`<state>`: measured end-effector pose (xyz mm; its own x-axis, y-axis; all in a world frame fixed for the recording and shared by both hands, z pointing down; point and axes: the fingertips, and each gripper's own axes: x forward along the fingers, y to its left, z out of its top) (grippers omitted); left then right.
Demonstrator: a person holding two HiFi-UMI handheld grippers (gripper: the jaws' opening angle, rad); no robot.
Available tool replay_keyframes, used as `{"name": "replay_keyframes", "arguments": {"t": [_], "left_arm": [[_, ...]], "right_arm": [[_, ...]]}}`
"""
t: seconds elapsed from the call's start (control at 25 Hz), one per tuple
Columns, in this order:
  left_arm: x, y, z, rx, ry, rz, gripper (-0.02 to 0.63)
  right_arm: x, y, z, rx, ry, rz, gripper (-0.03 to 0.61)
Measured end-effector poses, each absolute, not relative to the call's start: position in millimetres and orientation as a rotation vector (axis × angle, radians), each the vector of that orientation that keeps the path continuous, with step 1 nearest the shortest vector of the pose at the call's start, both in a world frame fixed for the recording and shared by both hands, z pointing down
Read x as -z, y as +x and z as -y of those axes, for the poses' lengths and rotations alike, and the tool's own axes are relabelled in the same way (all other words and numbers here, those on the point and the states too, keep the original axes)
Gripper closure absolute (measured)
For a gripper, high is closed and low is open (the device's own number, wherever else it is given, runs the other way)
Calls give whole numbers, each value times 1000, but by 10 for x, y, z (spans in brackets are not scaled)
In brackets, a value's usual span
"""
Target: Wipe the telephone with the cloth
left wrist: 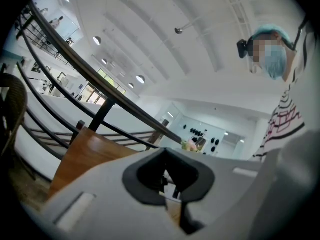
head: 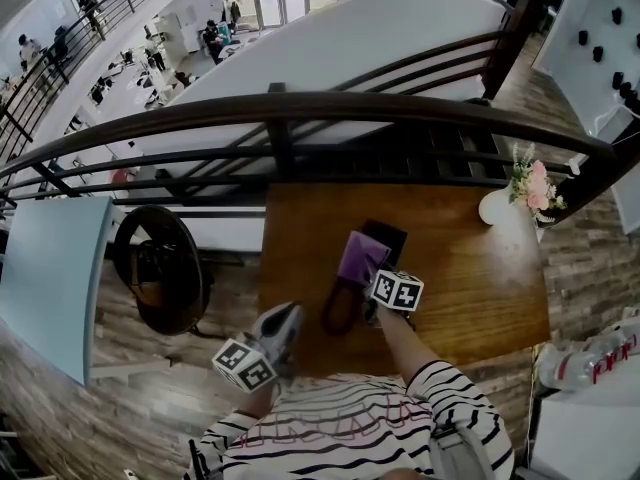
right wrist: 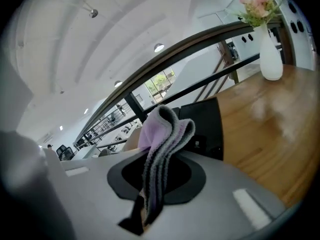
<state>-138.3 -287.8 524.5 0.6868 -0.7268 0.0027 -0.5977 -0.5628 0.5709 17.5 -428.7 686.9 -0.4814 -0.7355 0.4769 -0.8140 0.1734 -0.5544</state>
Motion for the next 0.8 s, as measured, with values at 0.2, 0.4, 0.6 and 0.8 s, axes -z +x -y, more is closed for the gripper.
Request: {"name": "replay_keyframes", "arguments": {"t": [0.2, 0.4, 0.6, 0.8], "left_arm": [[-5266, -1232, 2893, 295, 2371, 972, 617], [-5268, -1000, 2906, 277, 2398, 887, 617], [-5260, -810, 2870, 266, 2428, 802, 617], [-5256, -748, 2814, 265, 2439, 769, 617]], "right_arm": [[-6961, 553, 4199, -1209, 1631, 2267, 537], [-7010, 946, 4049, -1222, 1731, 2214, 536], [-6966, 1318, 3879, -1196, 1845, 2135, 535], [-6874, 1333, 3752, -1176, 1837, 2157, 537]]}}
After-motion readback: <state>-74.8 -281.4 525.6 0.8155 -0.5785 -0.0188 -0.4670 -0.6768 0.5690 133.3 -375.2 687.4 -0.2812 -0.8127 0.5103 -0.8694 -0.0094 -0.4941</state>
